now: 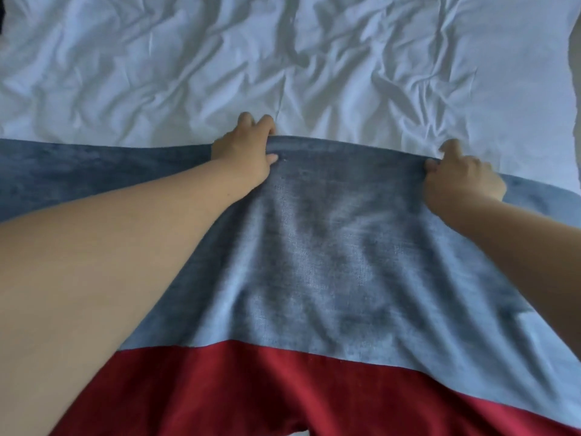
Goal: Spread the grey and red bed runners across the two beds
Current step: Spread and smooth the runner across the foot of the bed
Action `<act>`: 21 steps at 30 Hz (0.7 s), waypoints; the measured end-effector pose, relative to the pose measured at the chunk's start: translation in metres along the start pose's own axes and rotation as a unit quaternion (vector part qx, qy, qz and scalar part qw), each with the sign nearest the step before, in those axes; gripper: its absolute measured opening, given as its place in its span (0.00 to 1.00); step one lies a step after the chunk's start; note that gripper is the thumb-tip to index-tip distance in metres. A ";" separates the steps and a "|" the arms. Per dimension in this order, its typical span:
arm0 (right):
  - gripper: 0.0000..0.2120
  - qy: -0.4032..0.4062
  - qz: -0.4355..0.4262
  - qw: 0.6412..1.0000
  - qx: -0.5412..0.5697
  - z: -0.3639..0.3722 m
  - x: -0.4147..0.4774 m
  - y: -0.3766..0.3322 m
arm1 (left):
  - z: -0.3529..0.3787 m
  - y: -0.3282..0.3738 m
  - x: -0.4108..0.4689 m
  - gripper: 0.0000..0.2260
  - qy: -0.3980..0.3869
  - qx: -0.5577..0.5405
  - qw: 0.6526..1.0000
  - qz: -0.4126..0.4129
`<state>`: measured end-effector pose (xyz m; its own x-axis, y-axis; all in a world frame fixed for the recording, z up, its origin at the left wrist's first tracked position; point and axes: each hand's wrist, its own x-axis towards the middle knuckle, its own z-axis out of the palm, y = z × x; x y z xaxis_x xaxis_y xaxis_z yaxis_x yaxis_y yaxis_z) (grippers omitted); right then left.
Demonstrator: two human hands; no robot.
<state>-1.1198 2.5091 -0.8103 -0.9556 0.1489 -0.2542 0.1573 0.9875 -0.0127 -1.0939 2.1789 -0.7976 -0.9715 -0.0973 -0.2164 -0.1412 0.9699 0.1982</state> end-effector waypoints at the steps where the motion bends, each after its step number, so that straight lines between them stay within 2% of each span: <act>1: 0.14 -0.003 -0.005 1.000 0.004 0.004 -0.002 0.003 | 0.008 0.002 -0.003 0.15 -0.013 -0.002 1.000 -0.007; 4: 0.19 -0.008 -0.040 0.999 0.014 0.020 -0.015 0.006 | 0.027 0.003 -0.014 0.25 -0.033 0.045 0.998 -0.025; 6: 0.22 0.011 -0.059 0.998 0.007 0.029 -0.024 0.003 | 0.037 -0.001 -0.024 0.28 -0.004 0.086 0.996 -0.022; 9: 0.29 0.017 -0.062 0.998 0.016 0.036 -0.028 -0.001 | 0.057 -0.010 -0.041 0.29 -0.011 0.104 0.994 -0.002; 11: 0.33 0.006 -0.062 0.997 0.035 0.039 -0.031 -0.001 | 0.070 -0.014 -0.049 0.28 -0.050 0.075 0.996 -0.009; 15: 0.41 -0.021 -0.077 0.997 0.012 0.043 -0.037 -0.003 | 0.077 -0.015 -0.051 0.30 -0.051 0.051 0.997 -0.013; 18: 0.46 -0.064 -0.079 0.992 -0.068 0.027 -0.021 -0.007 | 0.071 -0.018 -0.058 0.32 -0.074 0.062 0.995 0.001; 21: 0.48 -0.148 -0.071 0.981 -0.104 0.007 -0.005 -0.011 | 0.059 -0.028 -0.080 0.33 -0.110 0.080 0.990 0.030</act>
<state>-1.1150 2.4976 -0.8155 -0.8457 0.0187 -0.5333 -0.0547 0.9911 0.1214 -1.0007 2.1724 -0.8420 -0.9099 -0.0037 -0.4148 -0.0347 0.9971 0.0672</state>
